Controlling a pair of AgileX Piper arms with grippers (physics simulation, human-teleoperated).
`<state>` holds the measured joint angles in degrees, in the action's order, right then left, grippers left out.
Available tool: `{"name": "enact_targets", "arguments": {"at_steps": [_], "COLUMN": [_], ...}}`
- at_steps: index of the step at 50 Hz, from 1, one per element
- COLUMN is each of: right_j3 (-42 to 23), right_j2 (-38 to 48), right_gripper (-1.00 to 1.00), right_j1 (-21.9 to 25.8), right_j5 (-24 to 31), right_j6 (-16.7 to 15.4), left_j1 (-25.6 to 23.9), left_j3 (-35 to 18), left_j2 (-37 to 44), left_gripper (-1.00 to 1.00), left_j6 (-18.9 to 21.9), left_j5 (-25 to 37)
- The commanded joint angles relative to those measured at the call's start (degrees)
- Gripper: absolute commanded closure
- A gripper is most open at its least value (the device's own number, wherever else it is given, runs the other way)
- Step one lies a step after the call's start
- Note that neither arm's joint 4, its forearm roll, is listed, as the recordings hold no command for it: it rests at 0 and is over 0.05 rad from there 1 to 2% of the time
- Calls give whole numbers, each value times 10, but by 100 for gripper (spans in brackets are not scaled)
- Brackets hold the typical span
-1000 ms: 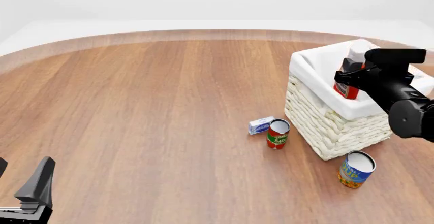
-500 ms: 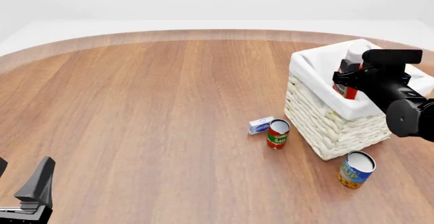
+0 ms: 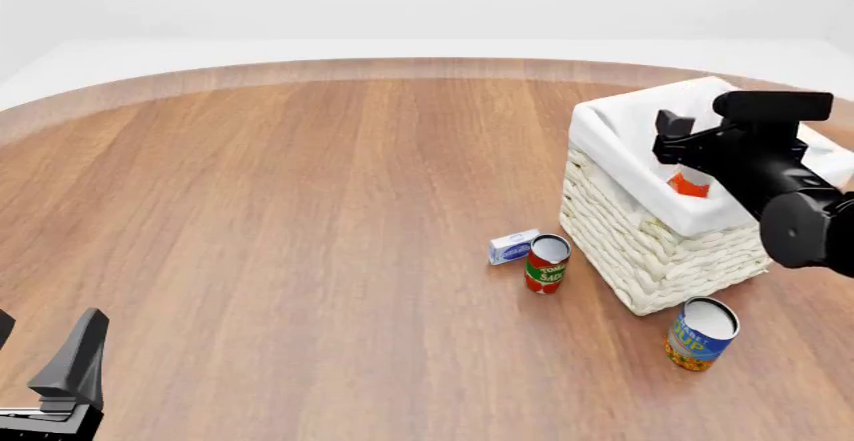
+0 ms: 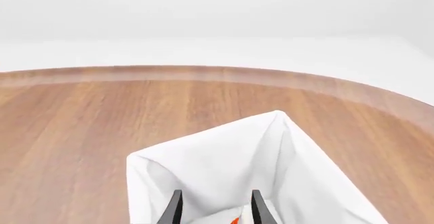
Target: Pick up the ketchup, and put it in the basket.
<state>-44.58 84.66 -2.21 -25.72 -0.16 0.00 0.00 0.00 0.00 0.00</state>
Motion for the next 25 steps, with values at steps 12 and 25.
{"name": "enact_targets", "arguments": {"at_steps": [12, 25], "right_j3": [14, 47], "right_j2": [-85, -175], "right_gripper": [-100, -100], "right_j1": [63, 176], "right_j5": [2, -15], "right_j6": [-1, 14], "left_j1": [0, 0], "left_j3": [0, 0], "left_j2": [0, 0], "left_gripper": [-100, -100], "left_j6": [0, 0], "left_j5": [0, 0]}}
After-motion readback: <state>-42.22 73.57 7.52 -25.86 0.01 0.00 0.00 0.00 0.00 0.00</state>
